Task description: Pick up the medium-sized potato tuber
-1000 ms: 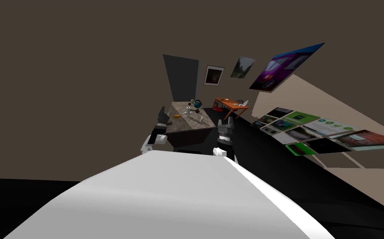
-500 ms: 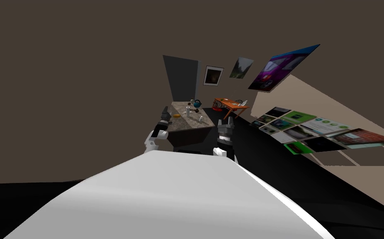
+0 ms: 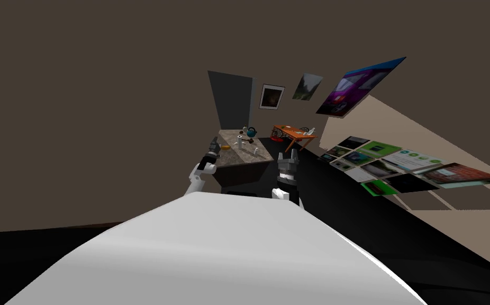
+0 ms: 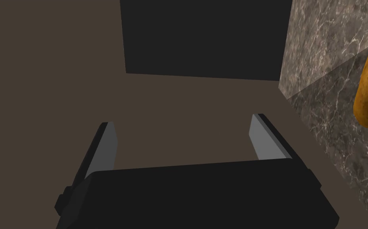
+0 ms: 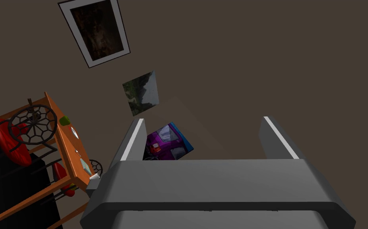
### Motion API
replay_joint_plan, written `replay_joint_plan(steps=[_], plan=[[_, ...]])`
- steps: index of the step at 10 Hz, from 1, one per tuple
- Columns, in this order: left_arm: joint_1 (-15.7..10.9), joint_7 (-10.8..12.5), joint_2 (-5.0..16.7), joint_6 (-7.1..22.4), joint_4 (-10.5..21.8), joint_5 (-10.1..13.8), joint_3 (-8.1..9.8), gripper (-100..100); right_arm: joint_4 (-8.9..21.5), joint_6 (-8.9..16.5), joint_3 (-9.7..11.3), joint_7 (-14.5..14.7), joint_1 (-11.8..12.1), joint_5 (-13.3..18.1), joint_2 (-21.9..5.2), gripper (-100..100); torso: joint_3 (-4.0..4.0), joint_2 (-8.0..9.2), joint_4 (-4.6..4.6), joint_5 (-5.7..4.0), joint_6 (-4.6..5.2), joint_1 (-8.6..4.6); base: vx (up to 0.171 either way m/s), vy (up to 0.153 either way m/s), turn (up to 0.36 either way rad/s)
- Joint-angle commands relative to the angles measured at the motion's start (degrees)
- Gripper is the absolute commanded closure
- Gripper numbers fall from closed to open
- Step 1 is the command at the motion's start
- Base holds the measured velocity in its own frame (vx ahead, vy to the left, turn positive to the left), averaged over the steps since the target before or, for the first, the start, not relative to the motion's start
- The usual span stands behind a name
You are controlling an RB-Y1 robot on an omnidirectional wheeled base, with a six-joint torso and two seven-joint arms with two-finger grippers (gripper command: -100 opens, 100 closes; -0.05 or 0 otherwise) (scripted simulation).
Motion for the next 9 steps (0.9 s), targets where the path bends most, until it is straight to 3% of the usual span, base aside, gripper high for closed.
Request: replay_joint_plan(steps=[1,2,5,6,9], plan=[[-2.86,0.31,0.75,2.64,2.86,1.04,0.41,-100,0.00,0.00,0.00,0.00,0.00,0.00,0.00,0,0.00,0.00,0.00,0.00,0.00,0.00,-0.022,-0.004,-0.004],[-3.43,0.31,0.75,2.64,4.44,1.04,0.41,-100,0.00,0.00,0.00,0.00,0.00,0.00,0.00,0,0.00,0.00,0.00,0.00,0.00,0.00,-0.017,-0.004,-0.003],[-8.50,0.69,1.49,7.56,9.49,2.70,1.08,-100,0.00,0.00,0.00,0.00,0.00,0.00,0.00,0,0.00,-0.01,0.00,0.00,-0.01,0.01,-0.019,-0.004,-0.001],[-9.40,0.69,1.49,7.57,11.38,2.70,1.08,-100,0.00,0.00,0.00,0.00,0.00,0.00,0.00,0,0.00,-0.01,0.00,0.00,0.00,0.00,-0.017,-0.003,-0.005],[-14.58,1.08,2.15,12.66,16.37,4.36,1.79,-100,0.00,0.00,0.00,0.00,0.00,0.00,0.00,0,-0.01,-0.01,0.00,0.00,-0.01,0.00,-0.017,-0.003,-0.001]])
